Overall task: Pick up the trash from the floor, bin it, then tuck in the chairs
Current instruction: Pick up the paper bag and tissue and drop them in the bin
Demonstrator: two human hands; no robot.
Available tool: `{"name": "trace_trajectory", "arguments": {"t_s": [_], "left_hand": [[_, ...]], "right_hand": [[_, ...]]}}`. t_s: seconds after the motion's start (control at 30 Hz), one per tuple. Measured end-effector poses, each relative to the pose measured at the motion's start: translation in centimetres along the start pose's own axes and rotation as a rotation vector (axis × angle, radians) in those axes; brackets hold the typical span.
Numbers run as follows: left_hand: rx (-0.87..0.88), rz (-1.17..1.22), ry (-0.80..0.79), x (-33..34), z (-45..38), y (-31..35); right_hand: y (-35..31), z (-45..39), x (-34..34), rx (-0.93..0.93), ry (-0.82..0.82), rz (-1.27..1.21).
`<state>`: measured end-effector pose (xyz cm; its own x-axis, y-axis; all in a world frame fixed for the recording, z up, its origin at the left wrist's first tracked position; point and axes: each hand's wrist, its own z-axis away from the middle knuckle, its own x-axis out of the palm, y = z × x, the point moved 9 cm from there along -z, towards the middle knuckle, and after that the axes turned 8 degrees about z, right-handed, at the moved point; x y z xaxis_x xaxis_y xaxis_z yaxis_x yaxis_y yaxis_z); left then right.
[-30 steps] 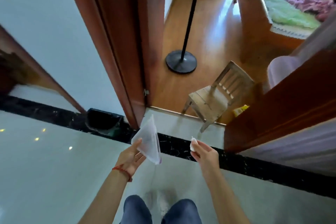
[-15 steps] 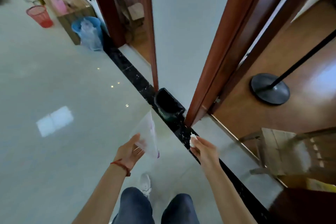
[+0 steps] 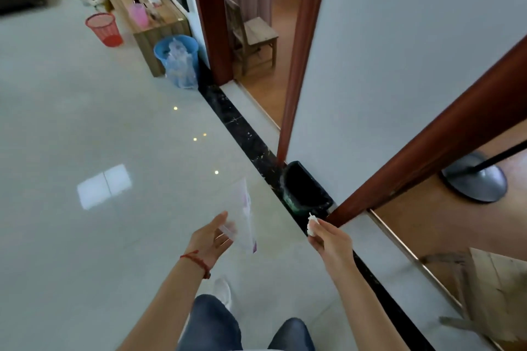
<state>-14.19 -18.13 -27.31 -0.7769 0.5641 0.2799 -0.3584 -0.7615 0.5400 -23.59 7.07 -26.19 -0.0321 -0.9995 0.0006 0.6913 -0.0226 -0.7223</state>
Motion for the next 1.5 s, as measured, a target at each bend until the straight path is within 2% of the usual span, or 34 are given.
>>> {"name": "trace_trajectory", "arguments": {"t_s": [0.27, 0.53, 0.73, 0.93, 1.17, 1.33, 1.5], "left_hand": [[-0.060, -0.134, -0.066, 0.6, -5.9, 8.0], [-0.103, -0.211, -0.162, 8.3, -10.4, 10.5], [-0.121, -0.295, -0.205, 13.0, -13.6, 11.5], [-0.199, -0.368, -0.215, 16.6, -16.5, 10.3], [-0.298, -0.544, -0.290, 20.3, -19.5, 7.8], [-0.349, -0.687, -0.299, 22.0, -23.5, 5.8], [-0.356, -0.755, -0.309, 23.7, -28.5, 3.6]], "right_hand": [[-1.5, -1.6, 7.4, 0.019, 0.085, -0.155], [-3.7, -6.1, 6.4, 0.036, 0.156, -0.292], [-5.3, -9.8, 5.2, 0.051, 0.229, -0.242], [-5.4, -11.6, 3.3, 0.056, 0.308, -0.297], [-4.1, -12.9, 1.3, 0.105, 0.478, -0.351], [-2.4, -14.9, 1.7, 0.139, 0.576, -0.444], [-0.1, -18.7, 3.1, 0.157, 0.594, -0.530]]}}
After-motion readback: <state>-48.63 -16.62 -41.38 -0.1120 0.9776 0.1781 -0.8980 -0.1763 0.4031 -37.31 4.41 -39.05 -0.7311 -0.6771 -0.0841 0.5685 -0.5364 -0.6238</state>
